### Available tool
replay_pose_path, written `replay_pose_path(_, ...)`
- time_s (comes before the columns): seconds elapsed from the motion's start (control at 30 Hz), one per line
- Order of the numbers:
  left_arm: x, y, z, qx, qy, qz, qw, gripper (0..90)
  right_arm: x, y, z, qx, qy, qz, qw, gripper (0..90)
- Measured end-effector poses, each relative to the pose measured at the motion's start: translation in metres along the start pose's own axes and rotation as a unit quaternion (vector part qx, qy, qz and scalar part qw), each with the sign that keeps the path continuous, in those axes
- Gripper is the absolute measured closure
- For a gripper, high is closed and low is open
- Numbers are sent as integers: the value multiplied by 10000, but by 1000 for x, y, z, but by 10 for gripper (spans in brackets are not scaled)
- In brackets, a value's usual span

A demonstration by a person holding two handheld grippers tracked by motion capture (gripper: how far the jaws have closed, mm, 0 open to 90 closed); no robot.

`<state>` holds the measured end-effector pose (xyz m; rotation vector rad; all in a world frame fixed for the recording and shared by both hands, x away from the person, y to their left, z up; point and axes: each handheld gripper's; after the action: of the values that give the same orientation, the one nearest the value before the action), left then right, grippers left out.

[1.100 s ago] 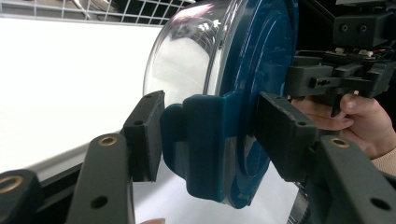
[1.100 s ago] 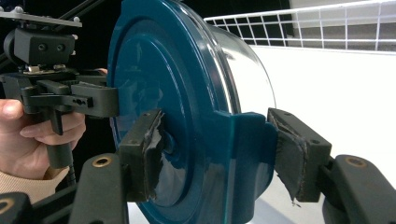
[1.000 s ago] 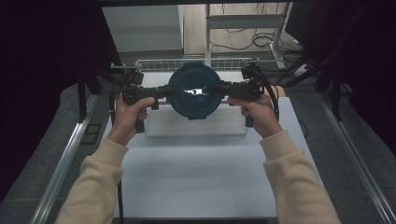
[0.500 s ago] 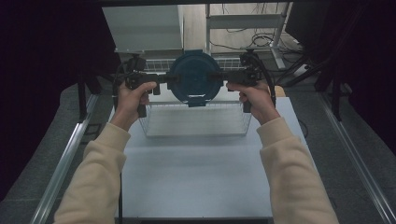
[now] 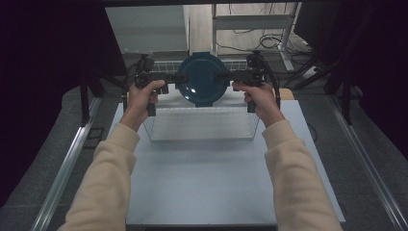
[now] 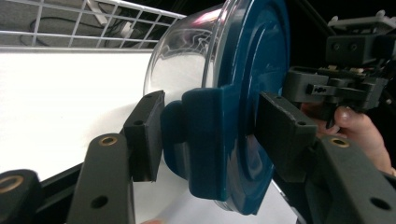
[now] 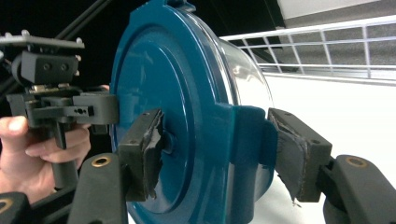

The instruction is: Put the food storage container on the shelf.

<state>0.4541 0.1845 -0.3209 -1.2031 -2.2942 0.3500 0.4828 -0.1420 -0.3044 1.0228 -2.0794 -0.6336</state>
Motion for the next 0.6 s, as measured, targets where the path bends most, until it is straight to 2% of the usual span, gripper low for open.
replay_pose_path(0.07,-3,4,0,114,-17,57,9999,440,-1,-4,-1,-143,-59,-25,9999,377)
replay_pose_path(0.13,-6,9,0,239,2,126,9996,437,-3,-10,-3,-406,-111,-54,9991,374)
replay_pose_path(0.17,-9,13,0,360,23,182,9992,431,-4,-12,-4,-497,-121,-55,9987,374)
replay_pose_path(0.23,-13,20,0,608,10,258,9978,423,-8,-18,-6,-730,-170,-38,9972,372)
replay_pose_path(0.33,-17,29,0,845,-7,311,9959,416,-13,-23,-8,-954,-223,-19,9952,371)
replay_pose_path(0.47,-23,36,1,1165,6,315,9927,405,-19,-32,-9,-1343,-270,-27,9906,370)
replay_pose_path(0.53,-25,38,1,1201,-32,317,9923,391,-22,-35,-9,-1482,-304,30,9885,370)
replay_pose_path(0.6,-25,38,1,1191,-34,305,9924,392,-22,-36,-9,-1455,-300,1,9889,371)
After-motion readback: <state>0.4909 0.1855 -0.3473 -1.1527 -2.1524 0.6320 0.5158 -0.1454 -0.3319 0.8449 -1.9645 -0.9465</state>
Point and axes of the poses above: each handheld gripper's, and its own axes: x roughly backward along the jaws, z roughly out of its underside, y roughly to its left, and after that the axes turned 13 degrees about -x, right-handed
